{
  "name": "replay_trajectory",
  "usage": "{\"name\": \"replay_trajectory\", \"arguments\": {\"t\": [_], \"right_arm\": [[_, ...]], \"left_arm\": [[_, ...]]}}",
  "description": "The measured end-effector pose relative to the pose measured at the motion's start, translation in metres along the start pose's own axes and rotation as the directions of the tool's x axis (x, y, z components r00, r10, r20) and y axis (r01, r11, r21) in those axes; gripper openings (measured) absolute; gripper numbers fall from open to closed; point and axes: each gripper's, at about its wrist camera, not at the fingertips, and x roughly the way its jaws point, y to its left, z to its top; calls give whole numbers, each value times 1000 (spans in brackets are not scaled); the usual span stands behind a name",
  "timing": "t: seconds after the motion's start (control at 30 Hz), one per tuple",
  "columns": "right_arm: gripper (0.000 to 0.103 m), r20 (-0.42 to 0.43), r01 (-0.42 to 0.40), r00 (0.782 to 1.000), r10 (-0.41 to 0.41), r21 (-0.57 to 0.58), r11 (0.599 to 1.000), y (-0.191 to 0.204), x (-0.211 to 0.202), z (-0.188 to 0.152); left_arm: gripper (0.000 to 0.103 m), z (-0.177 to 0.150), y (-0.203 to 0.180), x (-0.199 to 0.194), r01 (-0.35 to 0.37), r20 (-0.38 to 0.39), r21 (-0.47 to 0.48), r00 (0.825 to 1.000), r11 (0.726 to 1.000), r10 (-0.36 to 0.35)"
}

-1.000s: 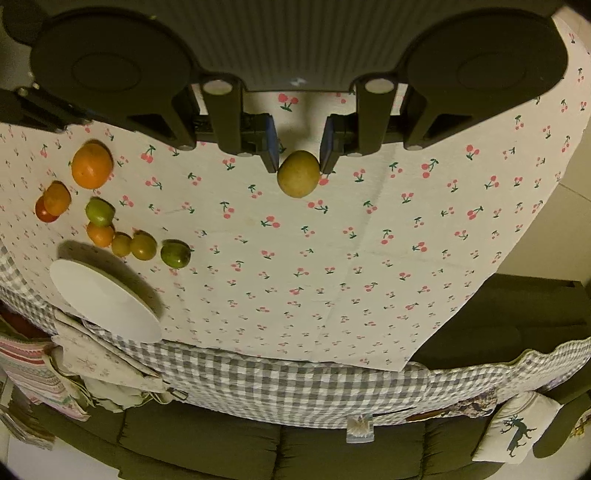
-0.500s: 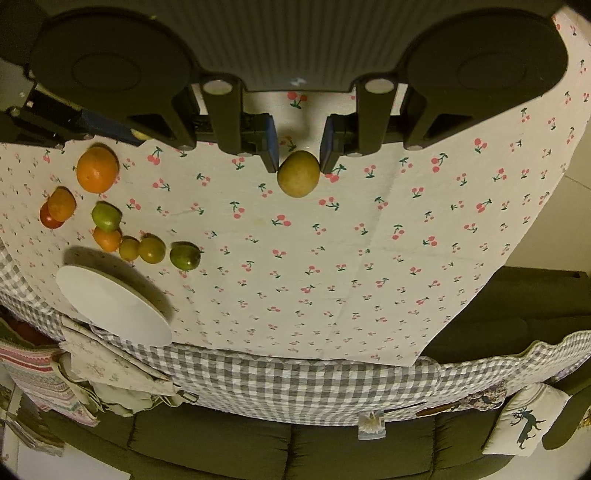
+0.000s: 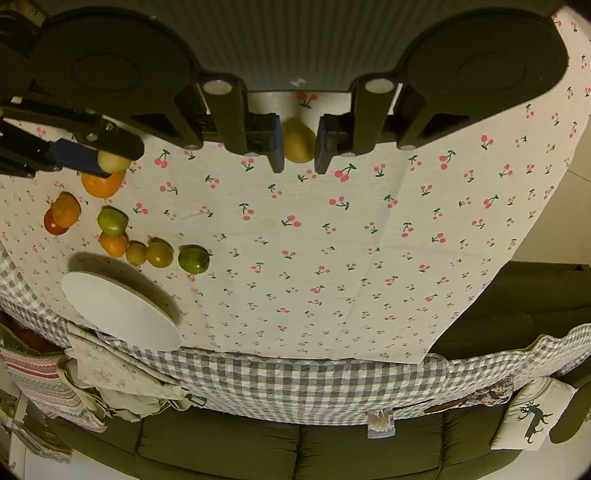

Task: Organize fruits
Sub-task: 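Lift the plum with the left tool while the right tool grasps another yellow plum, then carry both held plums over the white bowl with both tools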

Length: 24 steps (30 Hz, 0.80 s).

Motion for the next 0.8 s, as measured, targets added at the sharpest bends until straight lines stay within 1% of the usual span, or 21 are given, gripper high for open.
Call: {"name": "replay_trajectory", "arguments": {"t": [0.17, 0.27, 0.33, 0.4, 0.47, 0.53, 0.57, 0.6, 0.67, 0.7, 0.73, 0.77, 0.8], "right_arm": [[26, 26, 26, 999, -26, -3, 1000, -3, -8, 4], [26, 33, 24, 999, -24, 0, 1000, -5, -11, 5], [26, 33, 20, 999, -20, 6, 1000, -8, -12, 5], [26, 33, 20, 999, -21, 15, 1000, -11, -14, 5], [26, 32, 21, 999, -22, 30, 999, -15, -15, 5], [26, 37, 23, 999, -24, 43, 999, -19, -17, 6], [26, 40, 20, 999, -22, 48, 999, -20, -19, 7], [26, 46, 17, 999, -19, 51, 999, -22, -20, 8], [26, 54, 16, 998, -19, 52, 999, -23, -24, 10], [26, 58, 14, 998, -18, 55, 998, -25, -25, 11], [26, 61, 13, 998, -17, 61, 998, -27, -27, 12], [26, 63, 14, 998, -18, 68, 998, -29, -28, 13], [26, 66, 15, 998, -21, 77, 997, -32, -30, 14]], "left_arm": [[13, -1, -2, 3, 1, -12, 5, 1000, 1000, -1], [14, 1, 8, 7, 44, -30, -59, 999, 997, -46], [14, 2, 15, 6, 48, -21, -89, 999, 995, -50], [20, 2, 17, 8, 39, -22, -96, 999, 995, -41], [20, 0, 14, 12, 46, -36, -94, 998, 994, -49], [22, -3, 13, 15, 68, -65, -103, 995, 992, -75], [26, -5, 12, 15, 70, -62, -98, 995, 993, -76], [28, -6, 10, 13, 51, -56, -79, 997, 996, -55], [29, -9, 6, 10, -14, -46, -44, 999, 999, 12], [29, -10, 5, 8, -35, -48, -33, 998, 999, 33], [29, -11, 6, 2, -31, -50, -42, 998, 999, 28], [32, -12, 10, -4, -1, -42, -59, 999, 998, -1], [43, -12, 12, -9, 20, -31, -63, 999, 998, -22]]}}
